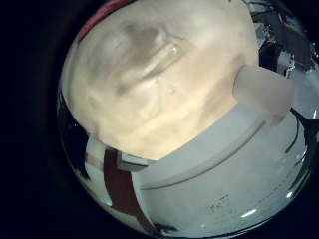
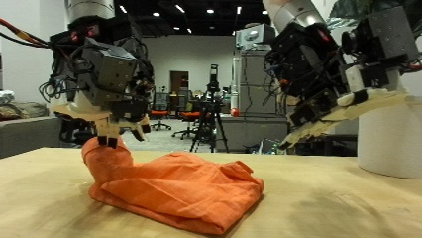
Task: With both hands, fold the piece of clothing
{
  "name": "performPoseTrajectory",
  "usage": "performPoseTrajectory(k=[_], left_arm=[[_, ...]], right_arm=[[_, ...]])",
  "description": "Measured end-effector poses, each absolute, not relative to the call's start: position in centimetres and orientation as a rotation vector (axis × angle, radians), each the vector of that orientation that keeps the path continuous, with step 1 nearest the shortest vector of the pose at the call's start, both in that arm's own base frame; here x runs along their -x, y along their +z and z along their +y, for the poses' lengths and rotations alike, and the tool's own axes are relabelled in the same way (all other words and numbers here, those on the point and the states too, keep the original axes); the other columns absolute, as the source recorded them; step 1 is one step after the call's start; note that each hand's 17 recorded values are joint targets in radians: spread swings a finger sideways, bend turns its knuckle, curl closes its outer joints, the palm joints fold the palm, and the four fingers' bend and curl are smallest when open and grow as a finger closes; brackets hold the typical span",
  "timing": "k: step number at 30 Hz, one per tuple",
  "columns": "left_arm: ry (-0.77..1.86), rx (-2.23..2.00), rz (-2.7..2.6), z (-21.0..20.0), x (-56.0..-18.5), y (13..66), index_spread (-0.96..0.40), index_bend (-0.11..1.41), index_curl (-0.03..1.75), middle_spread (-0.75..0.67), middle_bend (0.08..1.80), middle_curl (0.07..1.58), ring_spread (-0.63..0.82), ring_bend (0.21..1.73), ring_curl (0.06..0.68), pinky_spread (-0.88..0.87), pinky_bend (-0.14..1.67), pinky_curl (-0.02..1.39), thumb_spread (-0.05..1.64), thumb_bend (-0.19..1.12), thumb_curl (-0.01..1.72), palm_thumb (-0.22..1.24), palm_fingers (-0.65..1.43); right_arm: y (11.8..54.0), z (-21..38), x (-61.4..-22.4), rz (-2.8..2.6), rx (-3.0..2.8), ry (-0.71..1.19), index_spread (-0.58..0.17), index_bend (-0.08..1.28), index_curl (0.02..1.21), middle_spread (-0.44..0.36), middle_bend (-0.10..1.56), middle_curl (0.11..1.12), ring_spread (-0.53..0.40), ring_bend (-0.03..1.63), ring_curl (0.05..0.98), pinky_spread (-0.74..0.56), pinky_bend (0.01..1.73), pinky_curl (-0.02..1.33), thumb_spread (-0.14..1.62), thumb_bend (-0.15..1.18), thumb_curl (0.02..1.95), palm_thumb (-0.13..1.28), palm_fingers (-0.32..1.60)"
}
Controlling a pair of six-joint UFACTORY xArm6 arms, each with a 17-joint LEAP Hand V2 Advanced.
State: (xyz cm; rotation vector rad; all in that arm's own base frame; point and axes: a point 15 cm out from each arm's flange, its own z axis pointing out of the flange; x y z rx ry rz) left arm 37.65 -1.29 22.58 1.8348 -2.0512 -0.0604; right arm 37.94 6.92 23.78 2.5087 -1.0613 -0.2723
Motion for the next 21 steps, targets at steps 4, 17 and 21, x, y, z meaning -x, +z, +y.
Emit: performPoseTrajectory(k=[4, 17, 21], left_arm=[[-0.068, -1.832, -2.045, -1.3, -37.6, 22.2, 0.18, 0.15, 0.27, 0.32, 0.18, 0.26, 0.51, 0.38, 0.235, 0.50, 0.22, 0.33, 1.34, -0.01, 0.47, 0.74, -0.04], [-0.094, -1.817, -2.029, -1.3, -37.4, 20.9, 0.18, 0.15, 0.27, 0.33, 0.18, 0.26, 0.51, 0.38, 0.235, 0.50, 0.22, 0.33, 1.33, -0.01, 0.49, 0.77, -0.05], [-0.092, -1.815, -2.033, -1.3, -37.4, 21.0, 0.18, 0.15, 0.27, 0.32, 0.18, 0.26, 0.51, 0.38, 0.235, 0.51, 0.22, 0.32, 1.33, -0.01, 0.49, 0.77, -0.05]], right_arm=[[23.4, 9.7, -37.9, -1.007, -2.549, -0.266, -0.285, 0.18, 0.37, 0.013, 0.20, 0.34, 0.155, 0.19, 0.195, 0.25, 0.20, 0.25, 1.25, -0.02, 0.10, -0.02, 0.16], [17.5, 17.7, -40.4, -0.922, -2.591, -0.381, -0.251, 0.18, 0.34, 0.045, 0.19, 0.33, 0.155, 0.19, 0.206, 0.26, 0.20, 0.29, 1.32, -0.01, 0.13, -0.01, 0.13], [16.1, 17.9, -40.7, -0.920, -2.559, -0.412, -0.249, 0.19, 0.34, 0.047, 0.19, 0.33, 0.155, 0.19, 0.205, 0.25, 0.19, 0.29, 1.33, -0.01, 0.14, 0.00, 0.14]])
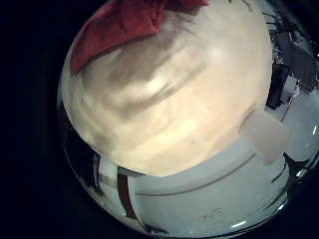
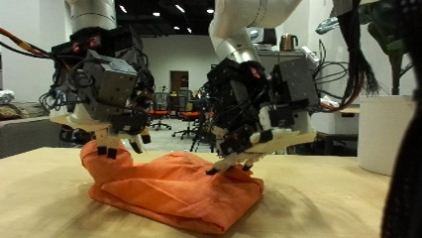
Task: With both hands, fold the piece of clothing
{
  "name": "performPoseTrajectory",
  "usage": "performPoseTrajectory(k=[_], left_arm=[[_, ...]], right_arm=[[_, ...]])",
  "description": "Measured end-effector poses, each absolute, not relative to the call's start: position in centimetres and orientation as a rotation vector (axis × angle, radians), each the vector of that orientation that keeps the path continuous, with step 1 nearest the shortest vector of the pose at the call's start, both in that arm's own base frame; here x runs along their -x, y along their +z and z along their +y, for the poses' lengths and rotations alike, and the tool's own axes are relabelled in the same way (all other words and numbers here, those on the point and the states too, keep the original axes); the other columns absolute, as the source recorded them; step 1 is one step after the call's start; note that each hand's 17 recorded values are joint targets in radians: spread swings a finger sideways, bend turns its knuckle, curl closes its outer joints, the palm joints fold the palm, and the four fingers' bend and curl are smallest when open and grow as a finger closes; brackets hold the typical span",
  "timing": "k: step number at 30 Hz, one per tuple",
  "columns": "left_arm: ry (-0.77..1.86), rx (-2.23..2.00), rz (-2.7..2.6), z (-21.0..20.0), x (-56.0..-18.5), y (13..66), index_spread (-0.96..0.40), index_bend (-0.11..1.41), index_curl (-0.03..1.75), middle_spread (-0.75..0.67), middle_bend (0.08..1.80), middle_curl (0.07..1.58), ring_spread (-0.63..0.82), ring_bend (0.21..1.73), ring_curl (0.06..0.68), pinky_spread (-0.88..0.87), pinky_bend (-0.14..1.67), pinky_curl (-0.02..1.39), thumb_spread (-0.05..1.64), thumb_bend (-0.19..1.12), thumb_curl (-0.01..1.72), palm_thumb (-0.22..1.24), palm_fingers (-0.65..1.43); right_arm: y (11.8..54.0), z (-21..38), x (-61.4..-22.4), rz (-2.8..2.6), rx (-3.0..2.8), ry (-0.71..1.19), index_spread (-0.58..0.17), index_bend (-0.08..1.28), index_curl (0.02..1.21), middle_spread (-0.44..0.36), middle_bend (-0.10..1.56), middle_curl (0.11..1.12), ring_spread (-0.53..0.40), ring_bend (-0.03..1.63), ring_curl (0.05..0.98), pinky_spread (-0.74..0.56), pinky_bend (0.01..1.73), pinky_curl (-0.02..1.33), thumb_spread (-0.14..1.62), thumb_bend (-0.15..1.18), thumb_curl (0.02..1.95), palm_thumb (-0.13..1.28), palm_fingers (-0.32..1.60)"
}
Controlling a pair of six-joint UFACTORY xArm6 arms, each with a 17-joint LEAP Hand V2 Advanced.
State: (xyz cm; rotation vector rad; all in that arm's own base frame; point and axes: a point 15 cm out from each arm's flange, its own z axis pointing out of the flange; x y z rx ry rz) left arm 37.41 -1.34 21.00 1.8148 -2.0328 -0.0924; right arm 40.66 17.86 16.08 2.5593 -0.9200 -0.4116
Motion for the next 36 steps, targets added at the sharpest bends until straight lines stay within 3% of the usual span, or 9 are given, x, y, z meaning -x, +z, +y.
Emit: performPoseTrajectory(k=[16, 22, 30, 36], left_arm=[[-0.101, -1.792, -2.051, -2.2, -37.4, 20.9, 0.17, 0.16, 0.27, 0.32, 0.18, 0.26, 0.51, 0.38, 0.235, 0.51, 0.22, 0.32, 1.33, -0.01, 0.49, 0.74, -0.04], [-0.104, -1.750, -2.099, -3.1, -37.5, 20.7, 0.17, 0.16, 0.27, 0.32, 0.18, 0.26, 0.51, 0.38, 0.235, 0.51, 0.22, 0.32, 1.34, -0.01, 0.49, 0.74, -0.04], [-0.081, -1.633, -2.358, -8.4, -39.7, 20.8, 0.17, 0.16, 0.27, 0.32, 0.17, 0.25, 0.52, 0.37, 0.233, 0.51, 0.22, 0.32, 1.33, -0.01, 0.50, 0.73, -0.06], [-0.162, -1.626, -2.452, -9.2, -40.7, 18.3, 0.17, 0.16, 0.27, 0.33, 0.17, 0.25, 0.52, 0.37, 0.233, 0.51, 0.22, 0.32, 1.31, -0.01, 0.49, 0.71, -0.05]], right_arm=[[17.6, 13.7, -38.6, -0.957, -2.458, -0.474, -0.234, 0.20, 0.37, 0.050, 0.23, 0.35, 0.157, 0.19, 0.220, 0.25, 0.17, 0.25, 1.30, -0.03, 0.14, -0.03, 0.19], [21.4, 12.4, -38.8, -1.017, -2.518, -0.418, -0.244, 0.19, 0.37, 0.050, 0.22, 0.35, 0.156, 0.18, 0.212, 0.25, 0.18, 0.26, 1.29, -0.02, 0.13, -0.03, 0.16], [28.2, 11.0, -39.2, -1.181, -2.653, -0.319, -0.237, 0.18, 0.35, 0.060, 0.19, 0.33, 0.155, 0.19, 0.207, 0.25, 0.21, 0.28, 1.33, -0.01, 0.14, 0.00, 0.11], [30.2, 9.8, -38.9, -1.264, -2.685, -0.320, -0.239, 0.18, 0.34, 0.058, 0.18, 0.32, 0.156, 0.19, 0.210, 0.25, 0.21, 0.30, 1.34, -0.01, 0.14, -0.01, 0.10]])
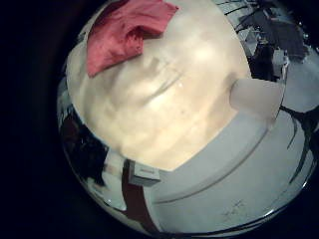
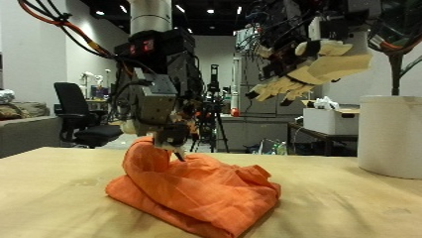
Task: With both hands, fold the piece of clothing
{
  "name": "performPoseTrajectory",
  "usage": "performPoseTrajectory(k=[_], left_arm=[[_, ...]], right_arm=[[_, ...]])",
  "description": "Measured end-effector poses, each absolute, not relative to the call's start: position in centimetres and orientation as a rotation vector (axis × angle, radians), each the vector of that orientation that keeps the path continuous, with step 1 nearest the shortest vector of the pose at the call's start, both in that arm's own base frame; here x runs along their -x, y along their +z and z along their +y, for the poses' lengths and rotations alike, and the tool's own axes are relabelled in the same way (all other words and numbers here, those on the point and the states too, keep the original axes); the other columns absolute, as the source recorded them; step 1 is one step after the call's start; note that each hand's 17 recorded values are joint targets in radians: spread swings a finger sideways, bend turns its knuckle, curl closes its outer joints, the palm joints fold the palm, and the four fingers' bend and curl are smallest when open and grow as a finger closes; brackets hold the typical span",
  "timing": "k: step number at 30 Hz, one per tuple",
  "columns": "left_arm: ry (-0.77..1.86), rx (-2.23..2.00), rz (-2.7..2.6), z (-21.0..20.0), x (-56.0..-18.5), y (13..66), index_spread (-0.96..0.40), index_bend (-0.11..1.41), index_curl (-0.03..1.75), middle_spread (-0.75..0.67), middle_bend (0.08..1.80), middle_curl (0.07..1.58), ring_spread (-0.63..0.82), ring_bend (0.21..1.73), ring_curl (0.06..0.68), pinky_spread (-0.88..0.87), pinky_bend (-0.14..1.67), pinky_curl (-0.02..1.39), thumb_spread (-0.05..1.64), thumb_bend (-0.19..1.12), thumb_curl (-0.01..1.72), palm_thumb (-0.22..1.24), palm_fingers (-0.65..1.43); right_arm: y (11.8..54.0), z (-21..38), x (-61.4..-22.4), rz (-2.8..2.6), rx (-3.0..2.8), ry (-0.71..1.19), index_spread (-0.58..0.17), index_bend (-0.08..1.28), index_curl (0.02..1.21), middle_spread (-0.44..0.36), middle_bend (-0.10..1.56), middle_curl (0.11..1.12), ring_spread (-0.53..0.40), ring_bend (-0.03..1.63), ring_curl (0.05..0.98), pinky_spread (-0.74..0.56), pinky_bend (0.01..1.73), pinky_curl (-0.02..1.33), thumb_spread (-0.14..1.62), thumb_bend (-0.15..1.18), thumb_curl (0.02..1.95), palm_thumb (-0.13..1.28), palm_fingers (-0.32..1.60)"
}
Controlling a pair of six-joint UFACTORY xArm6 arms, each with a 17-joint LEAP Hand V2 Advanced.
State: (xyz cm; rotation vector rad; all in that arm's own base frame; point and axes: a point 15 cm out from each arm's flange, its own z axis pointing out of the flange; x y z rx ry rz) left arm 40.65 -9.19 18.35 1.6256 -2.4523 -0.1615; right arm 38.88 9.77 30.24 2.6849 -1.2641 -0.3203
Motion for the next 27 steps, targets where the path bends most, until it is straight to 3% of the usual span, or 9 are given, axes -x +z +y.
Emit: performPoseTrajectory(k=[6, 10, 21, 27], left_arm=[[-0.342, -1.616, -2.352, -7.8, -39.2, 14.3, 0.18, 0.15, 0.27, 0.33, 0.17, 0.25, 0.52, 0.37, 0.234, 0.51, 0.22, 0.32, 1.30, -0.01, 0.48, 0.68, -0.06], [-0.325, -1.648, -2.338, -7.1, -39.5, 15.0, 0.18, 0.15, 0.26, 0.33, 0.17, 0.25, 0.52, 0.37, 0.234, 0.51, 0.23, 0.33, 1.31, -0.01, 0.47, 0.67, -0.06], [-0.061, -1.776, -2.393, -5.9, -37.9, 27.9, 0.17, 0.16, 0.27, 0.32, 0.18, 0.25, 0.51, 0.37, 0.235, 0.51, 0.21, 0.32, 1.31, -0.01, 0.46, 0.66, -0.03], [-0.010, -1.868, -2.357, -3.7, -36.3, 31.2, 0.17, 0.16, 0.27, 0.31, 0.19, 0.26, 0.50, 0.38, 0.237, 0.50, 0.21, 0.32, 1.30, -0.01, 0.46, 0.67, -0.02]], right_arm=[[30.2, 8.2, -38.2, -1.285, -2.677, -0.339, -0.259, 0.18, 0.33, 0.041, 0.19, 0.32, 0.154, 0.19, 0.213, 0.25, 0.22, 0.31, 1.32, -0.02, 0.15, -0.01, 0.09], [30.8, 7.7, -37.8, -1.308, -2.686, -0.335, -0.270, 0.18, 0.33, 0.030, 0.19, 0.31, 0.154, 0.19, 0.216, 0.25, 0.21, 0.31, 1.31, -0.02, 0.15, -0.01, 0.09], [35.5, 6.7, -36.9, -1.386, -2.775, -0.257, -0.281, 0.18, 0.33, 0.026, 0.19, 0.32, 0.155, 0.19, 0.216, 0.25, 0.20, 0.32, 1.31, -0.01, 0.16, -0.01, 0.11], [36.6, 5.8, -35.2, -1.418, -2.743, -0.287, -0.282, 0.18, 0.33, 0.026, 0.19, 0.32, 0.155, 0.19, 0.215, 0.25, 0.19, 0.32, 1.32, -0.01, 0.16, 0.00, 0.12]])
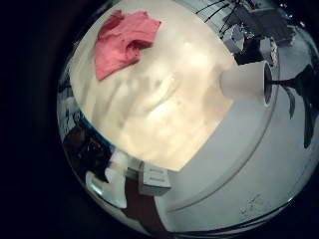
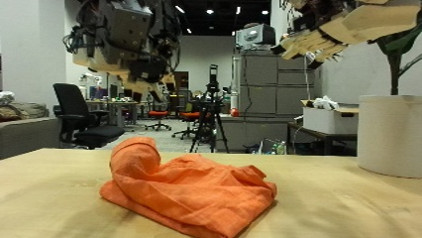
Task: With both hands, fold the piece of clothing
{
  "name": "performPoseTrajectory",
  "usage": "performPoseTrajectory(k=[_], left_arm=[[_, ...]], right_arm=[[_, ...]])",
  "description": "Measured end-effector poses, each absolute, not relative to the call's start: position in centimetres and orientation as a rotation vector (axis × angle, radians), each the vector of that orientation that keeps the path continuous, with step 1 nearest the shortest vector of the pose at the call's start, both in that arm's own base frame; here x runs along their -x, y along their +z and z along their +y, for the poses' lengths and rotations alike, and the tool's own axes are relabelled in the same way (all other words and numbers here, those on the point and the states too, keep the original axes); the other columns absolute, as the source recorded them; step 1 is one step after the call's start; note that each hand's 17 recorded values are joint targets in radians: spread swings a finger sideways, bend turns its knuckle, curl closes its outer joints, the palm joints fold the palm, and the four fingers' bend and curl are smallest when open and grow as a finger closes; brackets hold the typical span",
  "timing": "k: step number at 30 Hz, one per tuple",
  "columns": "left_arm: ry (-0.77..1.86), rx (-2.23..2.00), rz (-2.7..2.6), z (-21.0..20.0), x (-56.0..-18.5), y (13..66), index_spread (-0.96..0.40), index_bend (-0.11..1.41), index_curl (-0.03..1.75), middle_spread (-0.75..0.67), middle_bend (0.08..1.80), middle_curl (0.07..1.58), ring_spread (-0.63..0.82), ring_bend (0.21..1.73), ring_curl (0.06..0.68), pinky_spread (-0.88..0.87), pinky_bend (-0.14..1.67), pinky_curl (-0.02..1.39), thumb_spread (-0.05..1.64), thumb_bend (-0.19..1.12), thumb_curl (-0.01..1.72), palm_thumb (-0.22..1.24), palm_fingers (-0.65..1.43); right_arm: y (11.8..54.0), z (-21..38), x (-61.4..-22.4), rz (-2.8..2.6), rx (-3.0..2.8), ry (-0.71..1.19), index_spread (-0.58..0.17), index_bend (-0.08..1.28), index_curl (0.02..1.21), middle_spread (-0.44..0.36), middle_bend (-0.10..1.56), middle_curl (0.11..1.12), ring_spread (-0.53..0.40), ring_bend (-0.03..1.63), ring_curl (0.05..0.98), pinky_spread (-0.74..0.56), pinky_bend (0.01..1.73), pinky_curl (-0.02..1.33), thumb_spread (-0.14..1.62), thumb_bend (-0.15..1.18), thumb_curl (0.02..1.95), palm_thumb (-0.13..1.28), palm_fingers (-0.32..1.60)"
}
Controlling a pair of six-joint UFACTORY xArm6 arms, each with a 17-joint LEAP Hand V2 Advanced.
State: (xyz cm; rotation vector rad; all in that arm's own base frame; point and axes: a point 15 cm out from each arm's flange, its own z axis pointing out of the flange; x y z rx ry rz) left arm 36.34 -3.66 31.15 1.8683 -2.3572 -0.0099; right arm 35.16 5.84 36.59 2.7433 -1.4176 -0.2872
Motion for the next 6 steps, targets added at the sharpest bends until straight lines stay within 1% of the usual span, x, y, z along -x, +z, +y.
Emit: performPoseTrajectory(k=[6], left_arm=[[-0.024, -1.908, -2.305, -1.9, -34.8, 30.3, 0.16, 0.16, 0.28, 0.29, 0.19, 0.27, 0.49, 0.39, 0.237, 0.49, 0.22, 0.32, 1.29, -0.01, 0.45, 0.67, -0.02]], right_arm=[[36.5, 5.5, -34.9, -1.432, -2.733, -0.290, -0.289, 0.18, 0.33, 0.031, 0.19, 0.32, 0.165, 0.18, 0.211, 0.26, 0.19, 0.32, 1.32, -0.01, 0.17, 0.00, 0.11]])
